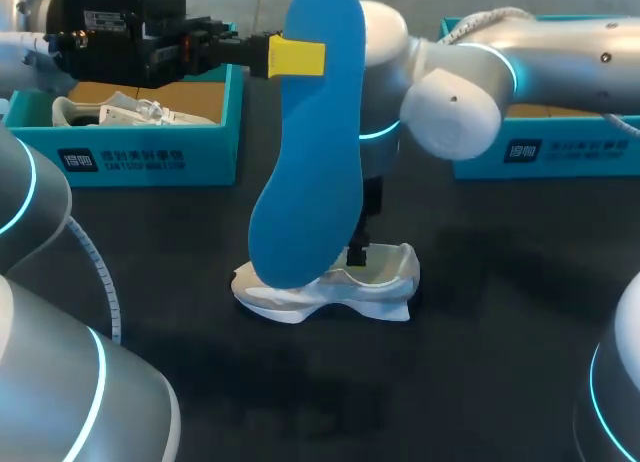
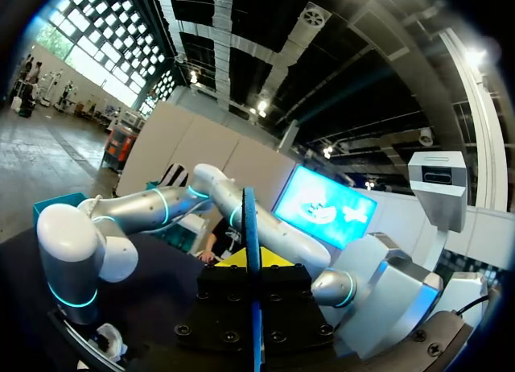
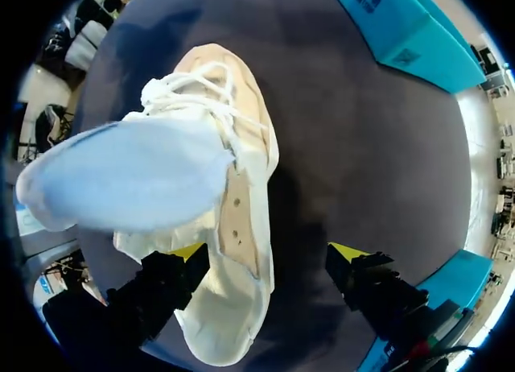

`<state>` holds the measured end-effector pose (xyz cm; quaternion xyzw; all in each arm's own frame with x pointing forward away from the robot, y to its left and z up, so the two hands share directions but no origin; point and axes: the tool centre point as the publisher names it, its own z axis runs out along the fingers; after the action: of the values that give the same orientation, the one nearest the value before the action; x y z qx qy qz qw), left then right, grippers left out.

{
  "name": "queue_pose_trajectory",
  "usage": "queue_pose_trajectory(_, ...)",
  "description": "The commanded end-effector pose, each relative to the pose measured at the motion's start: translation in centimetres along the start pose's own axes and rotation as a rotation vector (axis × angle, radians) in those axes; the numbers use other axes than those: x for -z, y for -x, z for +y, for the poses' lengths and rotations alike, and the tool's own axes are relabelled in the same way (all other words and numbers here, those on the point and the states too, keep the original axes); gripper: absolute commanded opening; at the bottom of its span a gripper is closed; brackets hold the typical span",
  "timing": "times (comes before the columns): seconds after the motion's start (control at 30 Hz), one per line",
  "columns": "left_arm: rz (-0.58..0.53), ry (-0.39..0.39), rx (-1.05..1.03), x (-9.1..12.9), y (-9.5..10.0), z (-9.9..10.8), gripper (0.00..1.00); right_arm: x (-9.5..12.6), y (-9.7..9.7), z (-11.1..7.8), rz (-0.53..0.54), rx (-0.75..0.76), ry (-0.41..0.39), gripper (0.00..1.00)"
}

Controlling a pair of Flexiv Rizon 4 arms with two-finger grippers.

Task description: Take the shoe out of the shoebox, open the shoe tongue, remove and reinsert the insole, then place the shoe into the shoebox

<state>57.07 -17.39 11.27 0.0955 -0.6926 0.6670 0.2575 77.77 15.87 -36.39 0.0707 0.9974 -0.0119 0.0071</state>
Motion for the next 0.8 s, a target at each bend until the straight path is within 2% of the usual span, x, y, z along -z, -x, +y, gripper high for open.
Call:
queue_pose_trajectory(0.03,0.0,0.001,0.0,-0.1,0.1,0.0,0.0,-1.0,0.0,0.0,0.012,-0.01,0.006,0.81)
queue_pose_trajectory(0.17,0.0,0.001,0.0,-0.1,0.1,0.0,0.0,-1.4,-0.1,-0.2,0.021,-0.02,0.012,0.78)
queue_pose_trajectory(0.27,0.0,0.001,0.0,-0.1,0.1,0.0,0.0,-1.6,-0.1,-0.2,0.024,-0.025,0.015,0.71)
queue_pose_trajectory(0.33,0.0,0.001,0.0,-0.1,0.1,0.0,0.0,-1.7,-0.2,-0.2,0.027,-0.027,0.016,0.62)
queue_pose_trajectory(0.37,0.0,0.001,0.0,-0.1,0.1,0.0,0.0,-1.8,-0.2,-0.2,0.029,-0.028,0.016,0.51)
queue_pose_trajectory(0.43,0.0,0.001,0.0,-0.1,0.1,0.0,0.0,-1.8,-0.2,-0.3,0.031,-0.029,0.017,0.49)
queue_pose_trajectory(0.57,0.0,0.001,0.0,-0.1,0.1,0.0,0.0,-2.0,-0.3,-0.3,0.038,-0.028,0.015,0.32)
queue_pose_trajectory(0.63,0.0,0.001,0.0,-0.1,0.1,0.0,0.0,-2.0,-0.3,-0.4,0.04,-0.028,0.014,0.19)
queue_pose_trajectory(0.67,0.0,0.001,0.0,-0.1,0.1,0.0,0.0,-2.1,-0.3,-0.4,0.042,-0.028,0.013,0.07)
queue_pose_trajectory(0.7,0.0,0.001,0.0,-0.1,0.1,0.0,0.0,-2.1,-0.4,-0.4,0.043,-0.028,0.012,0.0)
queue_pose_trajectory(0.8,0.0,0.001,0.0,-0.1,0.1,0.0,0.0,-2.1,-0.5,-0.5,0.044,-0.028,0.011,0.0)
